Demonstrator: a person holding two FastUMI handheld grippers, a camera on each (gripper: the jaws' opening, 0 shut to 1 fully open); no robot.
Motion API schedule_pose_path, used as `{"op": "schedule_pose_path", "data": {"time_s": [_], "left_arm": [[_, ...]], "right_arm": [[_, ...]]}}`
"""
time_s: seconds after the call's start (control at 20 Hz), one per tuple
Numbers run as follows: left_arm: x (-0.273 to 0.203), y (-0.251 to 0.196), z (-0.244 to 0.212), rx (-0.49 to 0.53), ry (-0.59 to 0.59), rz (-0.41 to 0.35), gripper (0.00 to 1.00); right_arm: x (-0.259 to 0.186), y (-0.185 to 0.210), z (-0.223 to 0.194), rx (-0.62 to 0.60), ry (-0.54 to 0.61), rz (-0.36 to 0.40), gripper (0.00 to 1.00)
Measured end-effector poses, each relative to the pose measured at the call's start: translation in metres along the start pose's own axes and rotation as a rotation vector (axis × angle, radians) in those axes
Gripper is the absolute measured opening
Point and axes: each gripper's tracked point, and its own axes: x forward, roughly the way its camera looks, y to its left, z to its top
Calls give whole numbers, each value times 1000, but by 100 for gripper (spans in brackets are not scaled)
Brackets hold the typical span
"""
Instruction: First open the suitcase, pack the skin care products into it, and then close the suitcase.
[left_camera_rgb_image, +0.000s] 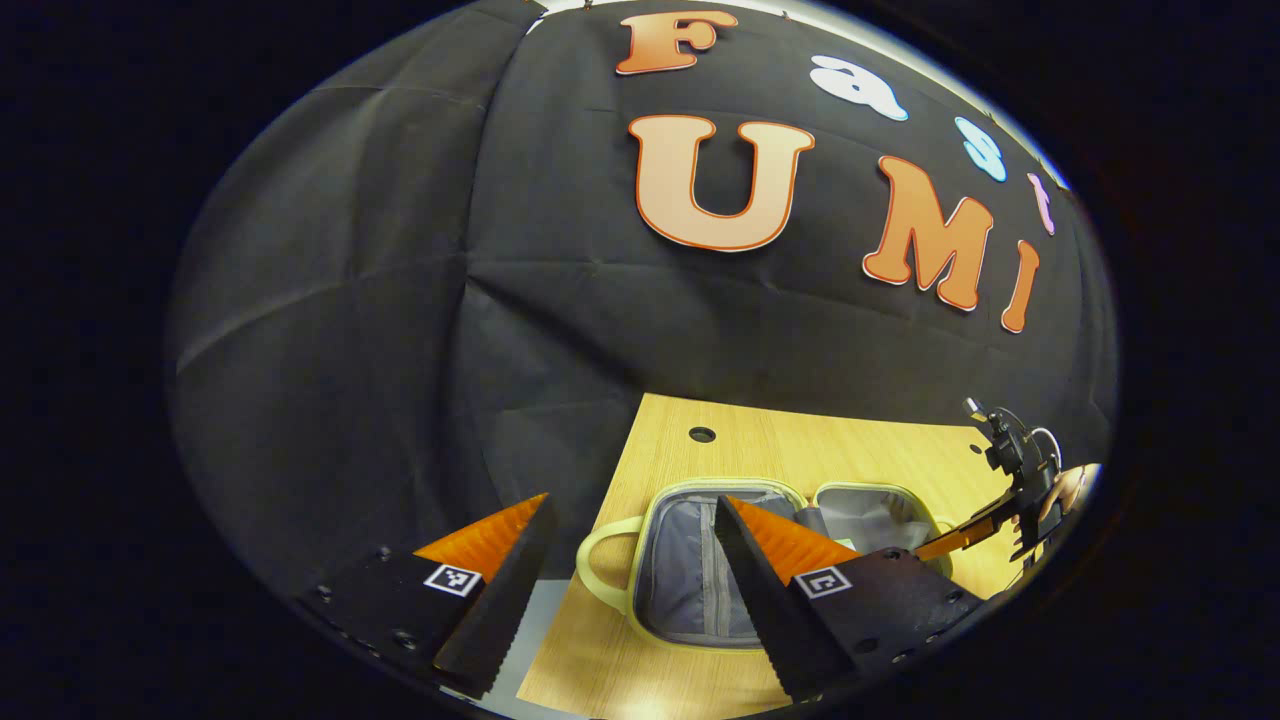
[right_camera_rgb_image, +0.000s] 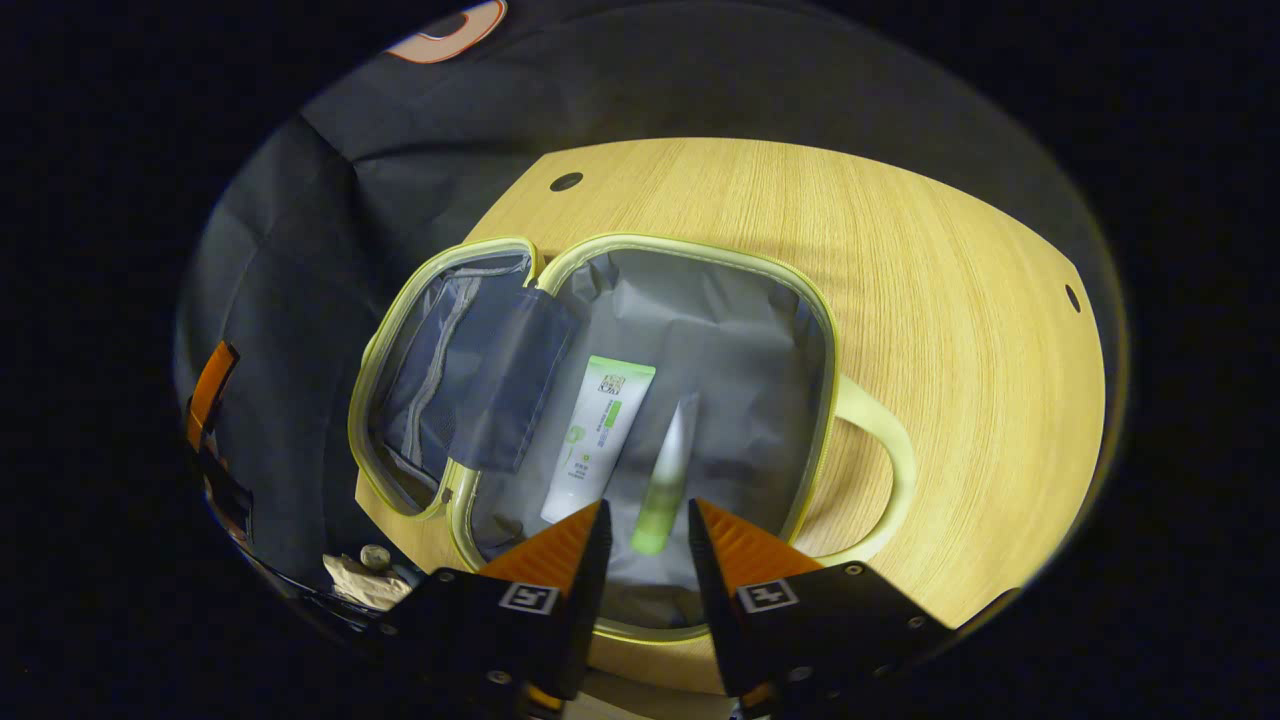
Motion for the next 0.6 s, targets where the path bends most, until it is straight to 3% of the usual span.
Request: {"op": "schedule_pose_path", "data": {"time_s": [0.05,0.1,0.2,0.45,0.6], "left_arm": [[1,2,-2,-5,4,3,98],[3,4,-6,-14,11,4,97],[13,10,-14,-48,31,2,98],[44,36,-40,-210,89,-24,98],[73,49,-59,-409,111,-110,98]], "right_arm": [[-2,-1,1,-7,-13,-1,55],[-6,-1,5,-15,-33,5,79],[-15,4,15,-35,-100,28,93],[-49,15,43,-58,-305,66,96],[-66,21,49,-12,-364,89,96]]}}
